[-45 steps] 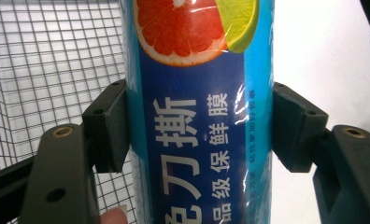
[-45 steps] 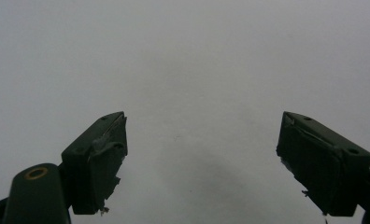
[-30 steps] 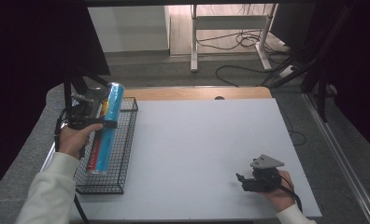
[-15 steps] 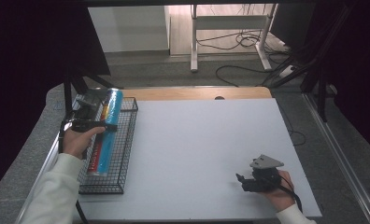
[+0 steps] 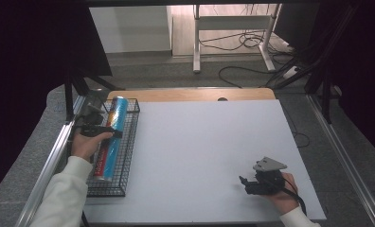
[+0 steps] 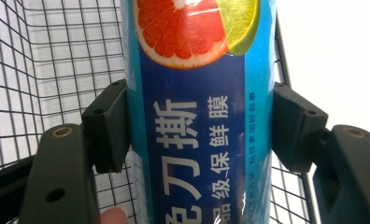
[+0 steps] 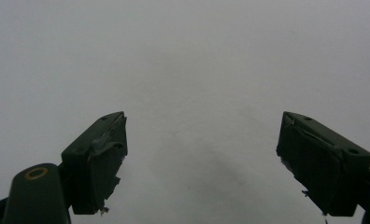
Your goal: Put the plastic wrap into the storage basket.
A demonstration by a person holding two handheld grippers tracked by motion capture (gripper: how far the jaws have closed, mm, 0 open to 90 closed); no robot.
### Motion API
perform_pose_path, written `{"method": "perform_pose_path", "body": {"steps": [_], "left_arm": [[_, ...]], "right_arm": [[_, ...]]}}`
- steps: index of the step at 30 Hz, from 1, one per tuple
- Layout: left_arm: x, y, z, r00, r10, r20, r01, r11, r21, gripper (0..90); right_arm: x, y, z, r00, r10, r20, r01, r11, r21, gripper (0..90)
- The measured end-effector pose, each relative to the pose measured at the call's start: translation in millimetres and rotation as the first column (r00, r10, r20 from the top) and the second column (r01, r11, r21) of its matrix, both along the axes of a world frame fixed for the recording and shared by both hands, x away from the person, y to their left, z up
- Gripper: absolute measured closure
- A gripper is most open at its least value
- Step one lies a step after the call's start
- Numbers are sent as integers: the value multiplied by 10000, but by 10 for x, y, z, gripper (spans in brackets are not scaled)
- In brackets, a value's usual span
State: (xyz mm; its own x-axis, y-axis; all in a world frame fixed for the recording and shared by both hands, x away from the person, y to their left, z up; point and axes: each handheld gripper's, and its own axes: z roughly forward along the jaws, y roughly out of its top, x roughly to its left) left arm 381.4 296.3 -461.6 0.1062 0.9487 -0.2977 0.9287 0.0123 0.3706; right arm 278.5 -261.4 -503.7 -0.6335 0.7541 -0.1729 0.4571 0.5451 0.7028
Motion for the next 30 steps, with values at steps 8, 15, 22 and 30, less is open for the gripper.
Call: {"method": "perform_pose_path", "body": {"steps": [8, 15, 22, 30], "left_arm": [[45, -41, -117, 9997, 100, -239, -95, 9998, 182, 316], [77, -64, -214, 9990, 150, -420, -133, 9991, 406, 315], [139, -138, -373, 9968, 340, -724, -288, 9970, 716, 314], [117, -143, -246, 9993, 346, -116, -339, 9977, 592, 251]], "right_arm": [[1, 2, -12, 10000, -12, -32, 12, 10000, -25, 166], [0, 0, -13, 10000, -20, -19, 19, 10000, -45, 166], [1, 0, -16, 10000, -13, -14, 13, 10000, -75, 166], [7, -5, -23, 10000, -11, 2, 11, 9999, -117, 166]]}}
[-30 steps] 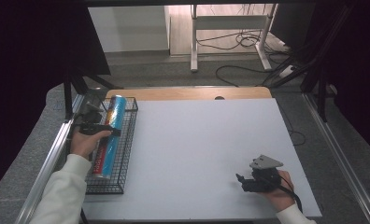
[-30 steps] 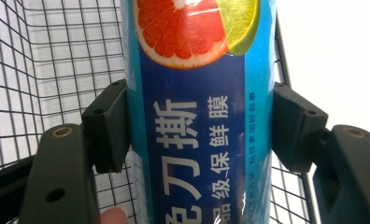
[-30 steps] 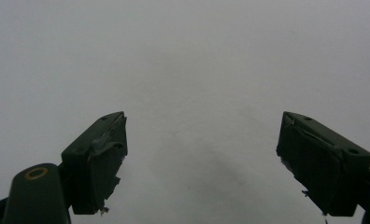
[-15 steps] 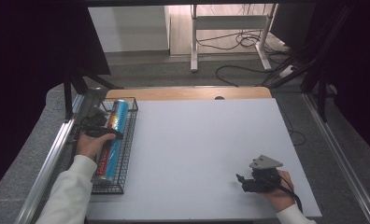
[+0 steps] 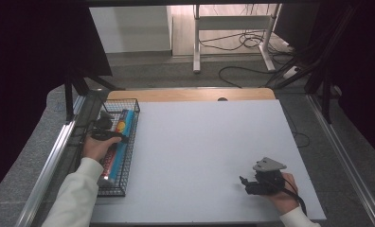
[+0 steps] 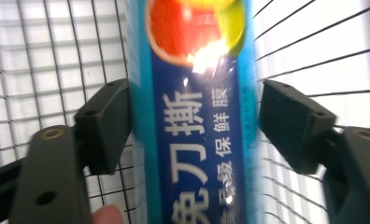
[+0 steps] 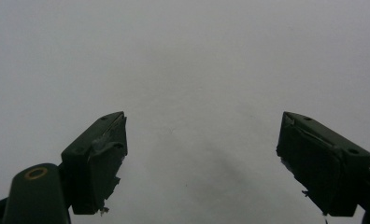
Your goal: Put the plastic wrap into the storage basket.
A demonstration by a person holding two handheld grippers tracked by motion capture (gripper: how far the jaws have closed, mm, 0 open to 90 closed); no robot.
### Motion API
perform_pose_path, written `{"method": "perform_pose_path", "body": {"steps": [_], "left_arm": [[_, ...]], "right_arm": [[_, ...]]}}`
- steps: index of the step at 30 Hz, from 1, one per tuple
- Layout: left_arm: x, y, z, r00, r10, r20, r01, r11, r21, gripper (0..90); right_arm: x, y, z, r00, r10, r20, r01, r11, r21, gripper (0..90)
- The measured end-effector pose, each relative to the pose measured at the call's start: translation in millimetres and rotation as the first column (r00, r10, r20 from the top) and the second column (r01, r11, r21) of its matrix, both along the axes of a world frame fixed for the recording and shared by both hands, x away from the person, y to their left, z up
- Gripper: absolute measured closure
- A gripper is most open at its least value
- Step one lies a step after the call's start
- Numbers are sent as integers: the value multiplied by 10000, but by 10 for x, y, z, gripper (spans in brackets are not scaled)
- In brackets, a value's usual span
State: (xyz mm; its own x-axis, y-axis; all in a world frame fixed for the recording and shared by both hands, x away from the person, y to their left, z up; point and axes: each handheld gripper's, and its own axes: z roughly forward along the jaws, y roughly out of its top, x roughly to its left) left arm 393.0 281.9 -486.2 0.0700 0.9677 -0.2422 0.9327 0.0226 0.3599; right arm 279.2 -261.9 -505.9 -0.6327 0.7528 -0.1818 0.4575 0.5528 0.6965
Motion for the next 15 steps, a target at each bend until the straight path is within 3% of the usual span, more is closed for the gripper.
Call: {"method": "perform_pose_path", "body": {"steps": [3, 7, 12, 15], "left_arm": [[-56, -11, 156, 9986, -187, 504, 176, 9996, 203, 198], [-153, -23, 317, 9901, -423, 1337, 384, 9988, 320, 181], [-321, -48, 496, 9684, -864, 2339, 884, 9961, 19, 180], [-431, -99, 573, 9528, -1201, 2788, 1217, 9925, 113, 181]], "right_arm": [[-3, -2, 3, 10000, -18, 20, 18, 10000, 10, 166], [-10, -11, 11, 10000, -50, 56, 49, 10000, 43, 166], [-30, -20, 28, 9998, -81, 158, 80, 9999, 93, 166], [-35, -25, 32, 9998, -90, 159, 88, 9999, 105, 166]]}}
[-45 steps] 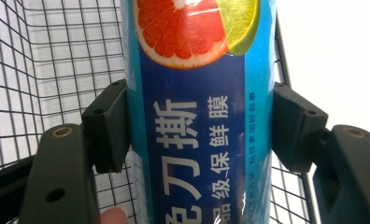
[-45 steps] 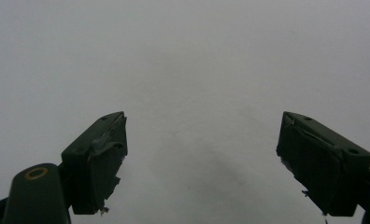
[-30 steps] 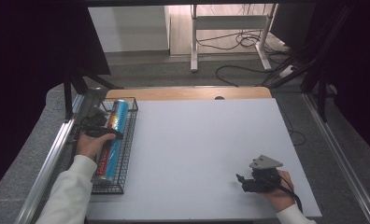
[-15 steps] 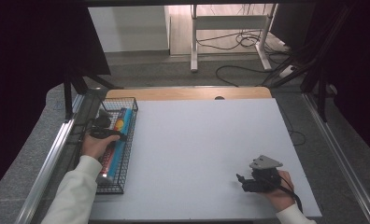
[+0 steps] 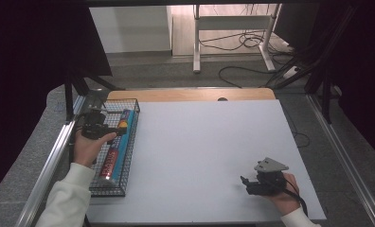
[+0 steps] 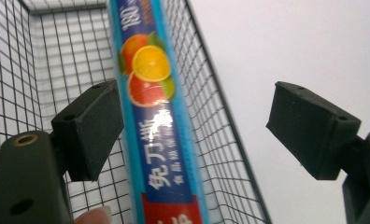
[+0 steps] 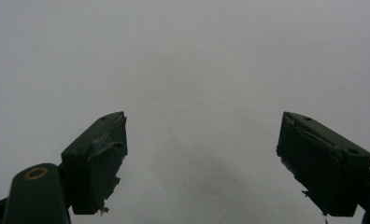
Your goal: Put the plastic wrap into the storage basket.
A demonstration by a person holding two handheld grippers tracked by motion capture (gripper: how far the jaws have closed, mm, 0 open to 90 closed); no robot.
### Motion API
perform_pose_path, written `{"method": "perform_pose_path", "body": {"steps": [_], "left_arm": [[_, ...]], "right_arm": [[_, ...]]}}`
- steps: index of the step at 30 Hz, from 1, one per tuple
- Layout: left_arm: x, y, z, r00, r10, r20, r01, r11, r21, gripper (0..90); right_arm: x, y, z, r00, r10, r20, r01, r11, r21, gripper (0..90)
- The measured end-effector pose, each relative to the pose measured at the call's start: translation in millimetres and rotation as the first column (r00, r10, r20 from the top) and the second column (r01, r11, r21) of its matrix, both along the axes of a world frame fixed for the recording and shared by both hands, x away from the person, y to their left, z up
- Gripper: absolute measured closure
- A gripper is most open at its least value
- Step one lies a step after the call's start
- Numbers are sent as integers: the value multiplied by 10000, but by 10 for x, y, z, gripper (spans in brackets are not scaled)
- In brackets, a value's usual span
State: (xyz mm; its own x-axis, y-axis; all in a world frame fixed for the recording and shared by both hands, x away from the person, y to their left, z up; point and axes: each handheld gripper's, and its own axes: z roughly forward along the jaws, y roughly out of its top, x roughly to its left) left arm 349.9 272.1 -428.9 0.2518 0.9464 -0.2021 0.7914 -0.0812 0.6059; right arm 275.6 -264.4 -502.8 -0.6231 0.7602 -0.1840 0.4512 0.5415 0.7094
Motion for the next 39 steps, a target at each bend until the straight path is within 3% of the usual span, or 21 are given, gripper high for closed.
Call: {"method": "perform_pose_path", "body": {"steps": [3, 6, 8, 14, 17, 22, 25, 26, 28, 31, 33, 36, 39], "left_arm": [[-102, -69, 43, 9986, -414, 319, 416, 9991, -57, 184], [-232, -184, 69, 9925, -1065, 595, 1077, 9940, -185, 184], [-329, -288, 63, 9850, -1564, 730, 1587, 9869, -272, 184], [-556, -567, -25, 9619, -2482, 1149, 2563, 9646, -620, 185], [-641, -692, -79, 9498, -2851, 1291, 2943, 9539, -585, 186], [-775, -955, -213, 9241, -3629, 1200, 3701, 9280, -433, 188], [-860, -1148, -291, 9039, -4155, 1013, 4193, 9077, -185, 187], [-897, -1225, -318, 8920, -4426, 921, 4453, 8953, -103, 187], [-954, -1334, -348, 8776, -4704, 924, 4712, 8819, 142, 185], [-1032, -1455, -423, 8636, -4950, 959, 4976, 8674, -45, 185], [-1066, -1509, -478, 8582, -5052, 906, 5069, 8620, 55, 183], [-1079, -1525, -532, 8650, -4929, 944, 4961, 8681, -132, 185], [-1077, -1534, -555, 8612, -5013, 845, 5032, 8642, -21, 184]], "right_arm": [[-3, -9, -1, 10000, -12, 5, 12, 10000, -11, 166], [-9, -17, 1, 10000, -39, 19, 39, 10000, 19, 166], [-14, -19, 5, 10000, -54, 16, 54, 10000, 18, 166], [-17, -14, 18, 10000, -45, 78, 45, 10000, -12, 166], [-17, -14, 18, 10000, -37, 78, 37, 10000, -1, 166], [-16, -21, 18, 9999, -18, 112, 17, 10000, 10, 166], [-23, -16, 20, 9999, 13, 124, -13, 10000, 31, 167], [-25, -14, 20, 9999, 41, 128, -41, 10000, 34, 166], [-31, -10, 23, 9999, 60, 131, -61, 10000, 24, 167], [-32, -4, 12, 9999, 77, 90, -77, 10000, 10, 167], [-32, -4, 3, 9999, 118, 97, -118, 9999, -16, 167], [-38, -6, 7, 9998, 169, 142, -170, 9999, 6, 166], [-40, -9, 9, 9997, 178, 176, -179, 9998, 50, 167]]}}
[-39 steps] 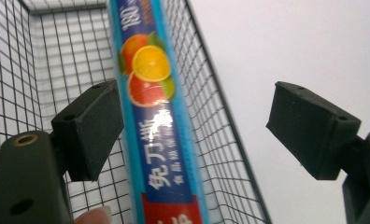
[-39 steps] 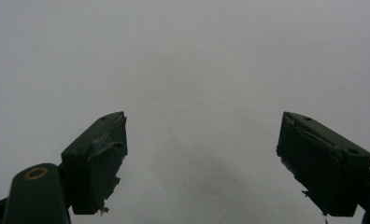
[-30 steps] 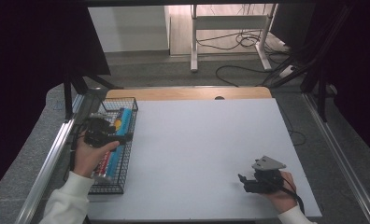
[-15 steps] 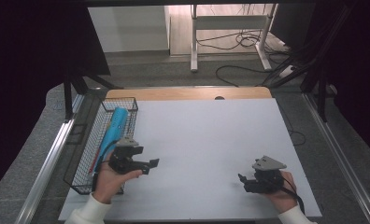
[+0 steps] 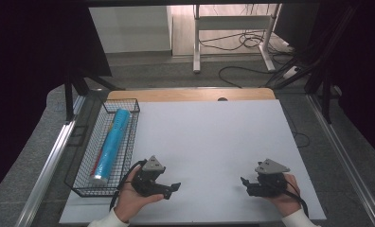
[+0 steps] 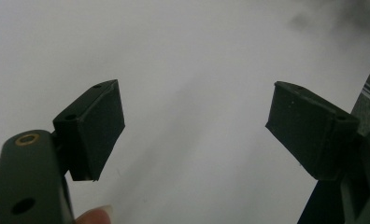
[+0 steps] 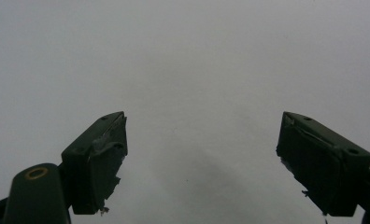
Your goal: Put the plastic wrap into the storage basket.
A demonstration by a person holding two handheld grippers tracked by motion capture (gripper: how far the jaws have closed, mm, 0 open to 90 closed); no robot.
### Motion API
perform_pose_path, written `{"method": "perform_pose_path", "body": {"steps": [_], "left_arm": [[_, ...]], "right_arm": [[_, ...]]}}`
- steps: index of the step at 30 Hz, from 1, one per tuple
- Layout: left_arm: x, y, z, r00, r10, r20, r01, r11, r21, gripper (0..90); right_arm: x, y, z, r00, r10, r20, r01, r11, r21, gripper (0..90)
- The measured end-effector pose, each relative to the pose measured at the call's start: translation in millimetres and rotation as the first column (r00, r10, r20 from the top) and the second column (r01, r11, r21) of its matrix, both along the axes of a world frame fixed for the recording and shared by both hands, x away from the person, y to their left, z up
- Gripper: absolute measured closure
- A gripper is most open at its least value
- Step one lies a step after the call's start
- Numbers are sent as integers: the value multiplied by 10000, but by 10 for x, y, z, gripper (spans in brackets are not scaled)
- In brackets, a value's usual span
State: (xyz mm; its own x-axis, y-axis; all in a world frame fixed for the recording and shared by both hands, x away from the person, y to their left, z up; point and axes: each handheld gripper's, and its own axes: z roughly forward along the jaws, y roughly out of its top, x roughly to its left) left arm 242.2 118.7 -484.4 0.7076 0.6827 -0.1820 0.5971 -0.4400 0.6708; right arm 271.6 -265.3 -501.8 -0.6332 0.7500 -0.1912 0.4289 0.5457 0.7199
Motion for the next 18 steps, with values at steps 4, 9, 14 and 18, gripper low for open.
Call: {"method": "perform_pose_path", "body": {"steps": [4, 9, 14, 18], "left_arm": [[1, 26, 13, 9999, 111, 50, -110, 9999, -101, 185], [5, 47, 17, 9999, 146, 58, -146, 9998, -99, 185], [18, 67, 22, 9997, 223, 94, -222, 9997, -109, 186], [32, 78, 24, 9997, 245, 86, -244, 9996, -133, 187]], "right_arm": [[-9, 0, 10, 10000, -6, 8, 6, 10000, -2, 167], [-12, -4, 10, 10000, -13, 28, 13, 10000, 14, 167], [-15, -9, 13, 10000, -16, 32, 16, 10000, 33, 167], [-34, -14, 26, 9999, 61, 161, -63, 9999, 131, 167]]}}
